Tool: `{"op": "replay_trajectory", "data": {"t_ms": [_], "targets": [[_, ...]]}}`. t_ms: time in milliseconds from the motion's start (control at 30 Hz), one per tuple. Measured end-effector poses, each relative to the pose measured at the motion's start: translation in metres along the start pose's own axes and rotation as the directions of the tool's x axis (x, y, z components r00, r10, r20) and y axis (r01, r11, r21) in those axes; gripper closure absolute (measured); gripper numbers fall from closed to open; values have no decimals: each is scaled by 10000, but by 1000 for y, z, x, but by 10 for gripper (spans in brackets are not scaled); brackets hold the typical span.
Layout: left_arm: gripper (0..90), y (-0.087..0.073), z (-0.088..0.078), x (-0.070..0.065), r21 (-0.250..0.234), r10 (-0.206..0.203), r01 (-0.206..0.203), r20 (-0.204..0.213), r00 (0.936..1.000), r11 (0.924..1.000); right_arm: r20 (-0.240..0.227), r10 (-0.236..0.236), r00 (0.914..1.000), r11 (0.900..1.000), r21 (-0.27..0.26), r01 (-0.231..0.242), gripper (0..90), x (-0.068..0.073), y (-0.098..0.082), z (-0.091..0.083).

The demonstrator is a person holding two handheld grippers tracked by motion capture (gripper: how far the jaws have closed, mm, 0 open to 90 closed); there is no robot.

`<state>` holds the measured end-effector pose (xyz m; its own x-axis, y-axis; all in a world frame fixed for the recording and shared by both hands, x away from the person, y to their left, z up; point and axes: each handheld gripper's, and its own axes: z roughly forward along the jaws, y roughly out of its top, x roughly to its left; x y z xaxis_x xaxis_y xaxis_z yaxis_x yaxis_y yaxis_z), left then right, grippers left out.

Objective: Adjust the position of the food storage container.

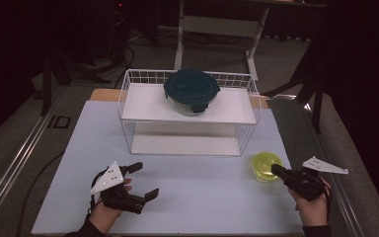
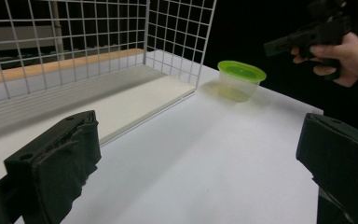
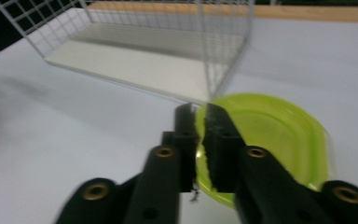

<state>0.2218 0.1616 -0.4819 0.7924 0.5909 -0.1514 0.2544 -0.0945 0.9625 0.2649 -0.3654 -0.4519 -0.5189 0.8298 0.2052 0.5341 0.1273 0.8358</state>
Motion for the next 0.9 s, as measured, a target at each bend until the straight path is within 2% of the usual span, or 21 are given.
{"op": "replay_trajectory", "data": {"t_ms": [200, 333, 533, 633, 700, 900], "targets": [[0, -1, 2, -1, -22, -9, 9, 70, 10000, 10000, 539, 585, 9968, 9982, 72, -590, 896, -25, -12, -3], [0, -1, 2, -1, -56, -59, 60, 63, 10000, 10000, 1130, 819, 9902, 9962, 184, -846, 897, -38, -20, -5], [0, -1, 1, -1, -105, -88, 89, 80, 9999, 9999, 1732, 1276, 9766, 9902, 348, -1355, 897, -55, -35, -3], [0, -1, 1, -1, -109, -82, 84, 106, 9999, 9999, 1753, 1494, 9731, 9869, 348, -1578, 897, -59, -39, 0], [0, -1, 1, -1, -121, -69, 70, 99, 9999, 9999, 1876, 1562, 9698, 9844, 508, -1684, 897, -64, -43, 8], [0, -1, 2, 0, -106, -130, 132, 138, 9998, 9999, 1793, 1664, 9696, 9784, 925, -1850, 897, -65, -50, 26]]}}
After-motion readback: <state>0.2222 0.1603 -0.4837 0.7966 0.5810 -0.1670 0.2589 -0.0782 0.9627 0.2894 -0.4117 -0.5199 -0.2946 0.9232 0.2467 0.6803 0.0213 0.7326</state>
